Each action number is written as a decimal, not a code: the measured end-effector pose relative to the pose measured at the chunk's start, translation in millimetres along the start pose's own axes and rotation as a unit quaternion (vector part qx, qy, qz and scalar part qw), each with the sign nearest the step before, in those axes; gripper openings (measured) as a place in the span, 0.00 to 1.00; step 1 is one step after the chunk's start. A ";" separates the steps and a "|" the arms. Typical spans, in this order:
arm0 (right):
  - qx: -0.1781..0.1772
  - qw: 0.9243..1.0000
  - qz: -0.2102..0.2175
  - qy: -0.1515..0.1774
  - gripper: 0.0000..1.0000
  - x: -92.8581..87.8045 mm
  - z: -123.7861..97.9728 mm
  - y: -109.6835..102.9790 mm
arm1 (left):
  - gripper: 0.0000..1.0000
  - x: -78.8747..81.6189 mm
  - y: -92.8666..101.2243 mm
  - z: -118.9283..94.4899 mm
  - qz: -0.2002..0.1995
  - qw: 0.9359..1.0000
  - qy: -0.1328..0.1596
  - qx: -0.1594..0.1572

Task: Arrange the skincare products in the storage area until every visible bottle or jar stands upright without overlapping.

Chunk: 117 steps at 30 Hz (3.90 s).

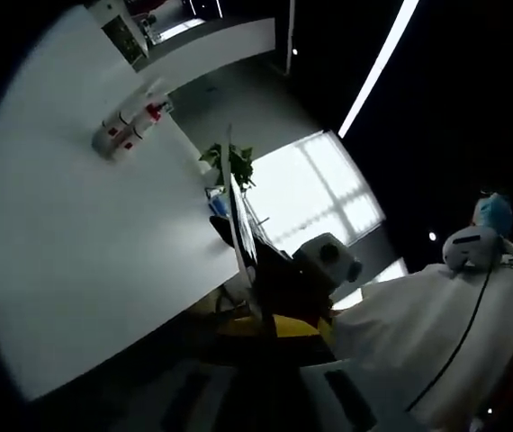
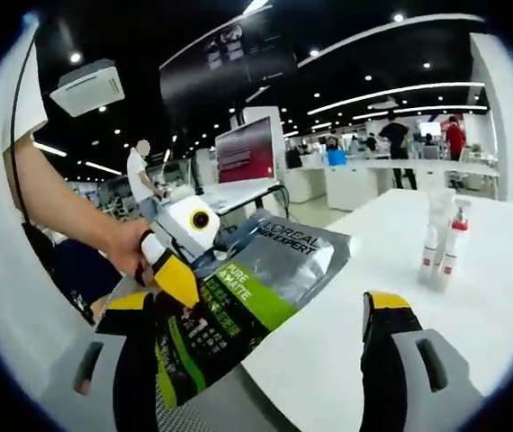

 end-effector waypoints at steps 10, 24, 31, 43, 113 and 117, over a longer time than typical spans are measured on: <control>0.001 0.999 0.011 -0.035 0.77 -7.3 0.6 0.1 | 0.02 3.6 -5.9 -0.5 -0.016 1.000 0.008 0.015; -0.041 0.996 -0.065 -0.039 0.77 -8.4 3.4 3.6 | 0.02 6.6 -10.3 -0.9 -0.032 0.999 0.024 0.030; -0.027 0.997 -0.064 -0.034 0.81 -7.8 5.9 -0.8 | 0.02 7.7 -12.6 -3.2 -0.044 0.998 0.027 0.027; -0.059 0.997 -0.005 -0.044 0.86 -13.1 7.0 14.1 | 0.02 14.2 -13.6 -7.8 -0.060 0.997 0.048 0.023; -0.103 0.984 -0.084 -0.119 0.71 -29.0 11.7 20.2 | 0.02 185.3 -94.0 -16.6 -0.076 0.980 0.063 0.171; -0.078 0.985 -0.095 -0.122 0.70 -30.5 17.3 13.5 | 0.02 201.9 -94.4 -14.1 -0.078 0.979 0.070 0.177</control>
Point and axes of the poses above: the point that each gripper's makers call its tool centre point, and the gripper's own axes: z roughly forward along the fingers, y roughly to its right, x roughly out of its top, the point moved 7 cm from there along -z, roughly backward along the fingers, and after that the axes turned 14 degrees about -z, right-handed, at the moved point
